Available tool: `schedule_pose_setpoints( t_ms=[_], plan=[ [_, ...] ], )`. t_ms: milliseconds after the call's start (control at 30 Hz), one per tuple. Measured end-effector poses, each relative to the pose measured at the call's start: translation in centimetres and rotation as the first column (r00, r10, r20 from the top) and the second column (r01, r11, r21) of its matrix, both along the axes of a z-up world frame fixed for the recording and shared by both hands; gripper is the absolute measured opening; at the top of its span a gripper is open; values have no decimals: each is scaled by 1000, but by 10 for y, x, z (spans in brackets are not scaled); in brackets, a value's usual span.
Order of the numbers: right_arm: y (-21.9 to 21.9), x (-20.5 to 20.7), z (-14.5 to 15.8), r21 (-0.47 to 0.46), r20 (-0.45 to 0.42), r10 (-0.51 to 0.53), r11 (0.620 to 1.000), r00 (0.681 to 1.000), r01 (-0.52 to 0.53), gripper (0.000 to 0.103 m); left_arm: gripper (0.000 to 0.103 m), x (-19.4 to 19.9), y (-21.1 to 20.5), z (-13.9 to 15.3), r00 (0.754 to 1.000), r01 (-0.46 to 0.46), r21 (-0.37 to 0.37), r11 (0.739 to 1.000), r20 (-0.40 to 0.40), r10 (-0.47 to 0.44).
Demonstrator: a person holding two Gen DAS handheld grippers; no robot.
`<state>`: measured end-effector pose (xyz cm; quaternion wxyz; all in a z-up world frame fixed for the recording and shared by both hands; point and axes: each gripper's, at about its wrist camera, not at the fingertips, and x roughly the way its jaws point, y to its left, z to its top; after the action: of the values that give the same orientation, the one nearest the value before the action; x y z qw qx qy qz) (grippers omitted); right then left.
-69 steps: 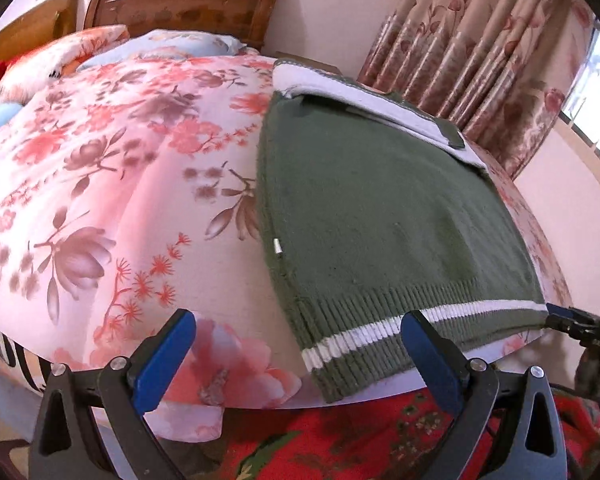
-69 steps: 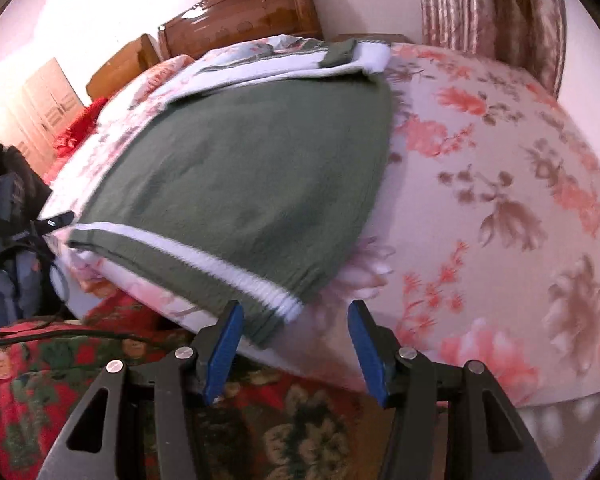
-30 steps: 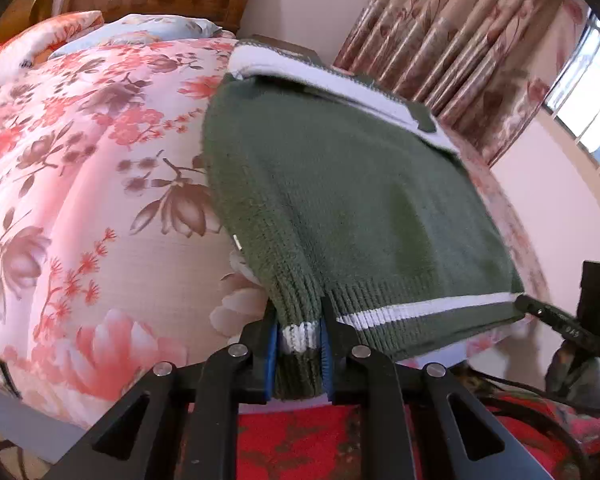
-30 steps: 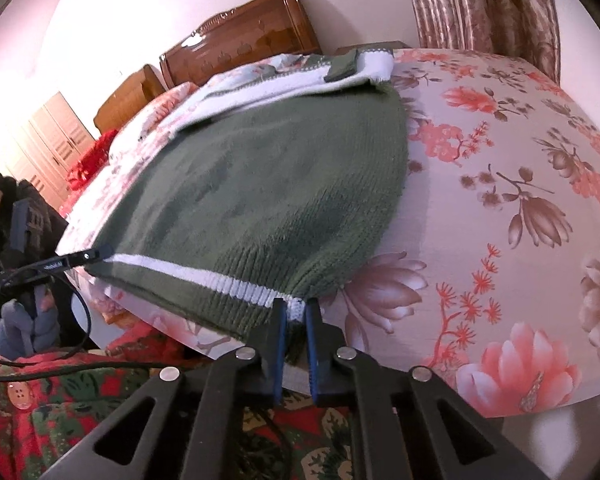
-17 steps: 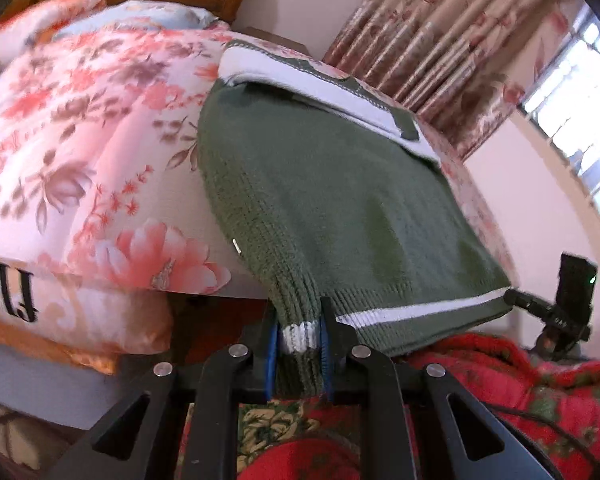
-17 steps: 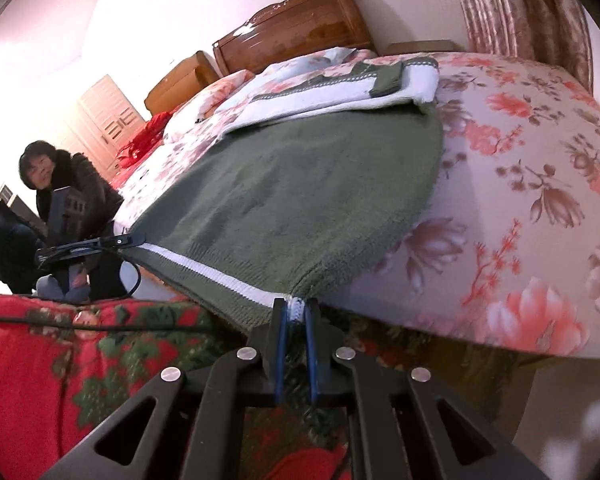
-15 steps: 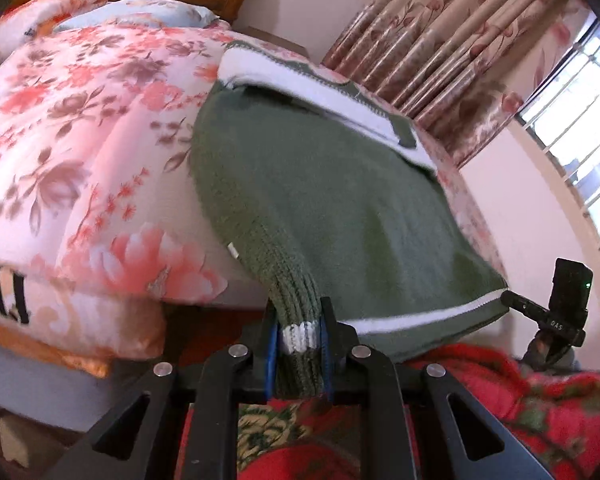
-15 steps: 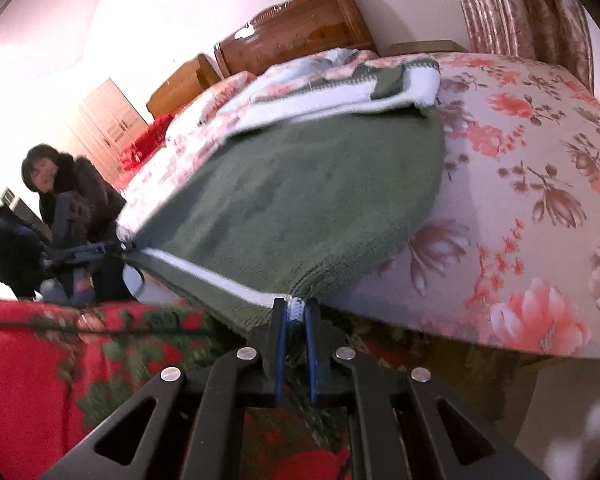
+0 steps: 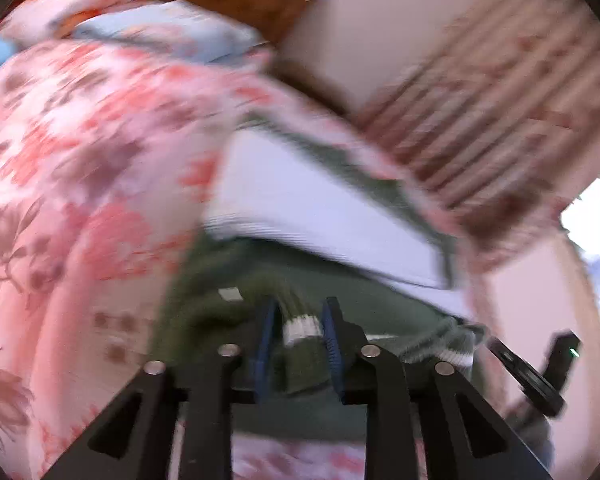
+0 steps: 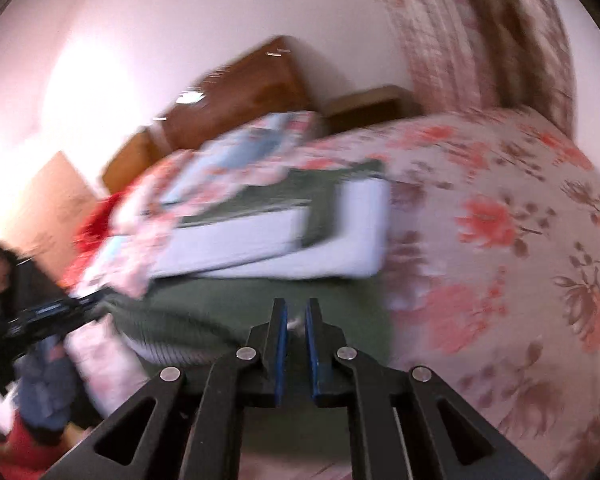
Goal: Fold small clothes
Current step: 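Grasp the striped hem with both grippers and fold it up toward the collar, then lay the striped hem over the folded sleeves with both grippers, then release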
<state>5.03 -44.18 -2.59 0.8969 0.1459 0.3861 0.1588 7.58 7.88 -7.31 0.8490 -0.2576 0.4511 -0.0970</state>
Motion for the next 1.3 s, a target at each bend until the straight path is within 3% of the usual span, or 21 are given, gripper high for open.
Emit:
schedule_pose_setpoints(
  t_ms=[33,67,100,167,233,400,533,633,867,1067,1200,1267,1300],
  plan=[
    [-4,8,-9,-20,-42,-23,1000,999,22,19,18,0,8,-5,1000,-22,-34,999,-17,22],
    [-9,13,-18,-19,-93,-38,999,995,37,21,103,-5,14,-4,999,-32,-69,997,-1,32],
    [-15,13,-24,8,-122,-43,999,992,44,23,103,-11,18,0,998,-50,-58,997,20,51],
    [-21,2,-24,35,-96,-29,999,995,32,27,103,-23,25,13,993,-69,1,998,94,69],
    [-20,-4,-20,-2,-66,0,1000,998,0,27,103,-28,26,22,989,-71,72,995,136,61],
    [1,8,-14,-43,-37,109,993,993,-110,27,103,-18,10,26,990,51,177,983,123,-73],
    [32,38,-22,-121,-102,193,971,976,-205,27,103,-5,-11,11,977,163,323,932,80,-198],
    [44,51,-38,-171,-161,235,950,959,-262,27,103,-2,-12,1,970,197,330,923,69,-232],
    [41,33,-40,-204,-105,273,935,956,-289,23,103,12,-13,6,961,220,350,910,82,-264],
    [38,30,-41,-180,-88,268,943,959,-280,23,103,36,-37,8,939,282,388,878,74,-335],
    [37,28,-41,-179,-80,271,943,959,-282,23,103,36,-57,-1,913,347,418,840,56,-405],
    [38,24,-40,-202,-62,277,937,959,-284,11,103,21,-62,2,902,329,467,821,100,-419],
    [40,18,-37,-216,-39,284,934,958,-286,10,103,10,-60,8,898,320,460,828,131,-420]
  ],
)
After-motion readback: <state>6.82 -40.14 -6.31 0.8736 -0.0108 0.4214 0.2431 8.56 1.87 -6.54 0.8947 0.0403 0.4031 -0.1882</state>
